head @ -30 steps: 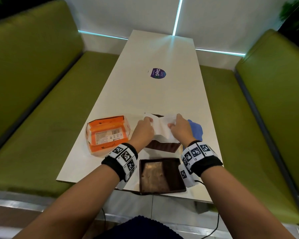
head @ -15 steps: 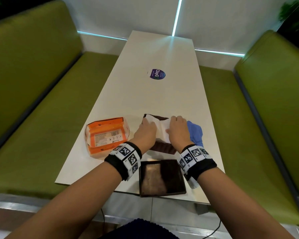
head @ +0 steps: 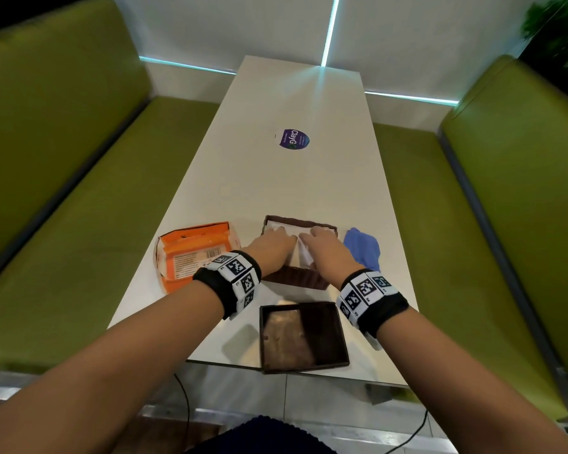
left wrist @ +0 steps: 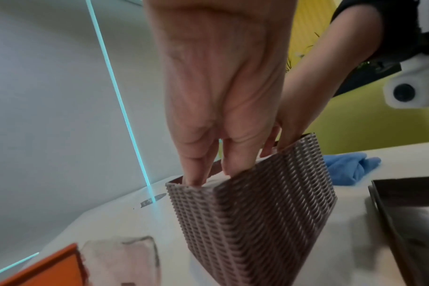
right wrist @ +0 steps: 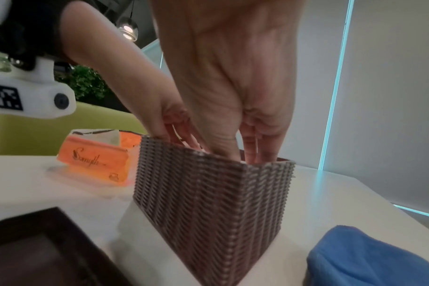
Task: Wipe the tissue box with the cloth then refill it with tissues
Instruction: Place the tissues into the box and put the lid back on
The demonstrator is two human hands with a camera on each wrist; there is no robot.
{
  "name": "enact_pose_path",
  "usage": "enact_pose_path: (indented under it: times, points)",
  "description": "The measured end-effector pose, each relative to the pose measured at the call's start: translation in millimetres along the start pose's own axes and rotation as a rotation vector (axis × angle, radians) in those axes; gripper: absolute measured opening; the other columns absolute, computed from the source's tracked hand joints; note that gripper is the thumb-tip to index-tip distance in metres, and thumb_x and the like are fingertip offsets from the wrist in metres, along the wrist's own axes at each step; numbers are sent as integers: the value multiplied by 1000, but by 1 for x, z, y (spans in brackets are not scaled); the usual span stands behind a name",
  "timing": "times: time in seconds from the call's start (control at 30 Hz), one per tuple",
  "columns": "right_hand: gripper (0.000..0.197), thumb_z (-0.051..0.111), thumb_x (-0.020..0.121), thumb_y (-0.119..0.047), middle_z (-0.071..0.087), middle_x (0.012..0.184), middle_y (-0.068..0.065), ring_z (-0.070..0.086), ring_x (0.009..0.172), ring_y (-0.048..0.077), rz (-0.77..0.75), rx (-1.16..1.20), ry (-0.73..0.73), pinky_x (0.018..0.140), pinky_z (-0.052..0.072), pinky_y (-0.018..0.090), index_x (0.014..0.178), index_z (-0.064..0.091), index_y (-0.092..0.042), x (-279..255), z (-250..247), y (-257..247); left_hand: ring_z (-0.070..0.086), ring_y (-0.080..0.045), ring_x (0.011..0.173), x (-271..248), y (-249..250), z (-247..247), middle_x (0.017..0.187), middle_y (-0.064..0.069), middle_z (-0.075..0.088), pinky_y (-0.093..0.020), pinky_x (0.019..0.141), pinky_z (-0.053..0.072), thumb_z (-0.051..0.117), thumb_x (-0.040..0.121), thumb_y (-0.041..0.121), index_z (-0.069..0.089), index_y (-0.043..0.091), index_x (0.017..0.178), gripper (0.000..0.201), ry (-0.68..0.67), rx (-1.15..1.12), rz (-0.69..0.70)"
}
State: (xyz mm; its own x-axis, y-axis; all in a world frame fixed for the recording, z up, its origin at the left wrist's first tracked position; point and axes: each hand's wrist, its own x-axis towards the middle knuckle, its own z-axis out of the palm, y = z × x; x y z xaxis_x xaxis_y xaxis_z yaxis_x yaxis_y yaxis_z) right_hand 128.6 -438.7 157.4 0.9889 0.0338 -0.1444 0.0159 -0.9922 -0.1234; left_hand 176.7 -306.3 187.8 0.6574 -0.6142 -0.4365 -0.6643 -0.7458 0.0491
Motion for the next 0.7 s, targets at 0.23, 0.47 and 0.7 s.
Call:
enact_pose_path:
  times: [0.23,0.47,0.7]
  points:
    - [54,66,82,-4,47,125,19,50,112,35,36,-65,-74,89,47,39,131,45,-2,8,-7,2,48,-41,125,-1,-2,-3,139,-23,43,-46,88,49,43,96,4,31,9,147,52,-44,99,4]
    - [21,60,86,-8,63,112,7,53,114,28,106,-362,-32,110,28,45,106,63,-14,3,-9,1,44,-40,130,-11,-2,-14,147,-24,34,-46,99,46,33,101,8,12,13,155,58,-78,196,34]
    - [35,66,85,-17,62,117,6,57,113,25,84,-267,-37,118,14,48,119,58,-15,2,-12,9,43,-39,130,-20,-7,-22,147,-25,33,-45,96,45,32,98,0,18,8,154,58,-57,186,90]
